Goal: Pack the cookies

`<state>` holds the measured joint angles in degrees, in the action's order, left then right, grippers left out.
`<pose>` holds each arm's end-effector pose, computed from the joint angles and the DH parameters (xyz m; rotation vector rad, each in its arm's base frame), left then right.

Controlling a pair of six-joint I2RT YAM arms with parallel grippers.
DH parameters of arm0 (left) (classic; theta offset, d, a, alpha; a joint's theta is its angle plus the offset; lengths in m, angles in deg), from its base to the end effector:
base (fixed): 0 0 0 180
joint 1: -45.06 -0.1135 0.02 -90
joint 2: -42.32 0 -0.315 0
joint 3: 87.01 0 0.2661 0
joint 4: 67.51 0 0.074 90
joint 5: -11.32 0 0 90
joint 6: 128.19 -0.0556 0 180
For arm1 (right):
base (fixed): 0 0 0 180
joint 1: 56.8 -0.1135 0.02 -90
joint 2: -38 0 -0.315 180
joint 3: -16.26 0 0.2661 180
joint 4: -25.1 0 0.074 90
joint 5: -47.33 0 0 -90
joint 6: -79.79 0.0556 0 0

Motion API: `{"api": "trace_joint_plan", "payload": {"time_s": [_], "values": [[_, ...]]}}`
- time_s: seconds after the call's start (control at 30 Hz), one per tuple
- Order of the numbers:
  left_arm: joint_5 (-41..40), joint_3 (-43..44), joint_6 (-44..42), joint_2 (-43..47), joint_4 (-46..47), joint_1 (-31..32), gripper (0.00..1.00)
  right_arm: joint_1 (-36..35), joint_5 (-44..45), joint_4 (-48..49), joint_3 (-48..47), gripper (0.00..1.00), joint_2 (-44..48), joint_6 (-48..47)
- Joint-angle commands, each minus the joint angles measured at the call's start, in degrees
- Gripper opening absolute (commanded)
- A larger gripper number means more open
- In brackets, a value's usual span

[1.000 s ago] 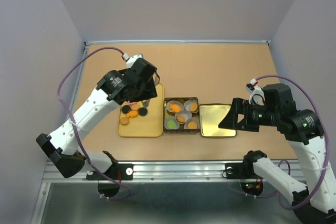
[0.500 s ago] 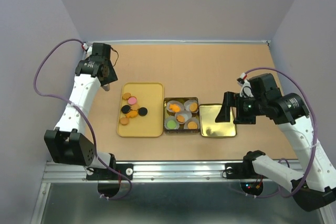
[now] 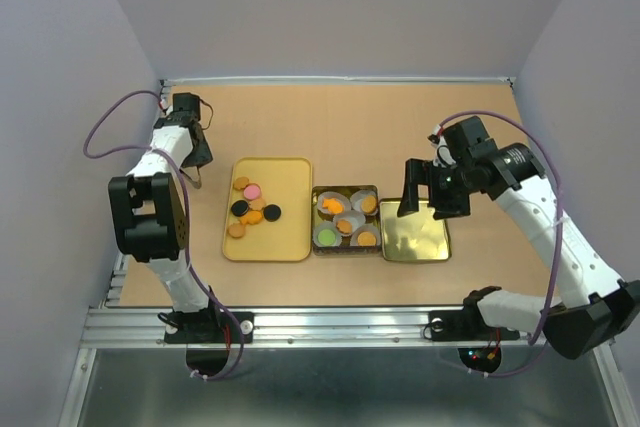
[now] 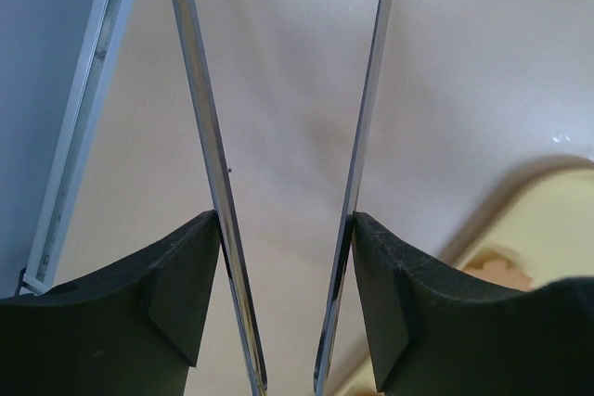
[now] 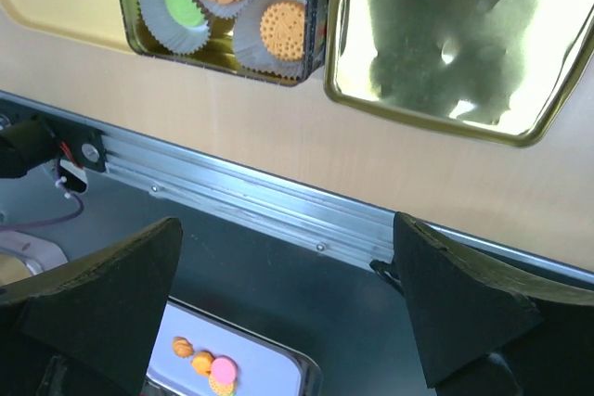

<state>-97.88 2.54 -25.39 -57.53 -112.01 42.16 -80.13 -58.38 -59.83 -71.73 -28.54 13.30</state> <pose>0.4072 0.0389 0.2729 -0.4708 2.4401 0.3502 0.1770 0.0927 0.3857 -0.0854 2.7616 0.6082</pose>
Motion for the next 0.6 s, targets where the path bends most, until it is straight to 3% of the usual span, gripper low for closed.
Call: {"api": "trace_joint_plan", "payload": {"time_s": [0.0, 0.2, 0.33, 0.57], "values": [[1.53, 3.73, -2.25, -2.36, 3.6, -0.71, 0.68, -0.48, 2.26, 4.13, -5.89, 1.0, -3.06, -1.1], [4.16, 1.98, -1.72, -6.22, 4.57, -0.71, 0.68, -0.31, 5.94, 5.1, -6.78, 1.0, -9.13, -0.48], [4.61, -0.04, -2.07, -7.46, 5.8, -0.71, 0.7, -0.4, 12.7, 7.73, -3.54, 1.0, -9.22, 0.13], [4.7, 0.57, -2.51, -9.04, 5.19, -0.71, 0.72, -0.31, 14.73, 9.41, 0.95, 1.0, -10.1, 0.49]]}}
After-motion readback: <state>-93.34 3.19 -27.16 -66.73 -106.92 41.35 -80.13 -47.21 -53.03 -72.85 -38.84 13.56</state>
